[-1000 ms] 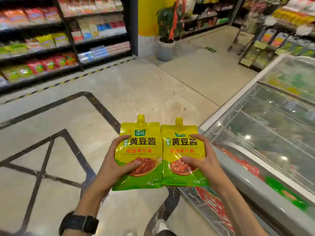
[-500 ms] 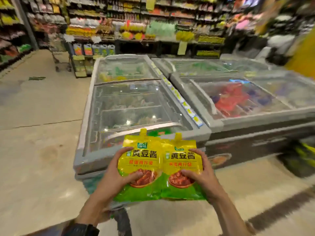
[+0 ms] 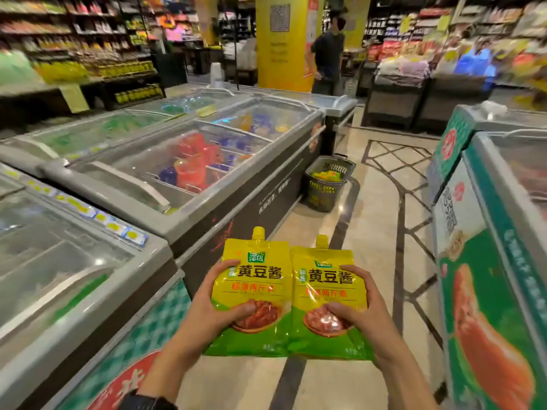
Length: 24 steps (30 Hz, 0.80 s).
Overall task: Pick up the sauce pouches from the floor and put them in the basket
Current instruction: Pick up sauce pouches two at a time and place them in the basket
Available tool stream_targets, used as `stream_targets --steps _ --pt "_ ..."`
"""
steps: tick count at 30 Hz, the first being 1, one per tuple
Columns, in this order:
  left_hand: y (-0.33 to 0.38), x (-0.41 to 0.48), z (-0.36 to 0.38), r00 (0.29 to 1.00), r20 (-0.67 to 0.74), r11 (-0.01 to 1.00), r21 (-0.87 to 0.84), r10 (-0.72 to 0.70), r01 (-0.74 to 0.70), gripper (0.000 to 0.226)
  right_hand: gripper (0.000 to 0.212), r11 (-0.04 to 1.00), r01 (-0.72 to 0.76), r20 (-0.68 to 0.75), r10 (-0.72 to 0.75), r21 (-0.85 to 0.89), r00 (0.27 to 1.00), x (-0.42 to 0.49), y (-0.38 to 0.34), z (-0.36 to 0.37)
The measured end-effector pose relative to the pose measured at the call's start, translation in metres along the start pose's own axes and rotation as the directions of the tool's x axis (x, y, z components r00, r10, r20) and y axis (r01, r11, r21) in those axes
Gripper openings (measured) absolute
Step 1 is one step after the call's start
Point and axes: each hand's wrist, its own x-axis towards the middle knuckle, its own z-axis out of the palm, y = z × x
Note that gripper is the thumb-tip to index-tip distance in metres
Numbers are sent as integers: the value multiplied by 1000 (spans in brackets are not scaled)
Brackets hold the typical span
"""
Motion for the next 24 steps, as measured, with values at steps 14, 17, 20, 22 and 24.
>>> stream_targets --steps 14,17,20,22,24 --pt "-28 210 104 960 280 995 92 9 -36 72 75 994 -71 -259 89 79 962 130 25 -92" --pt "-41 284 94 942 336 999 25 14 -24 76 75 992 -87 -326 114 94 938 187 31 -81" --pt "-43 353 84 922 388 1000 18 -8 1 81 77 993 -78 -374 104 86 922 242 27 -71" --pt "-44 399 86 908 419 1000 -1 -21 24 81 76 993 -82 -413 109 81 904 278 26 -71" --pt "-48 442 94 901 432 1000 1 -24 26 80 72 993 -82 -436 112 88 893 311 25 -75"
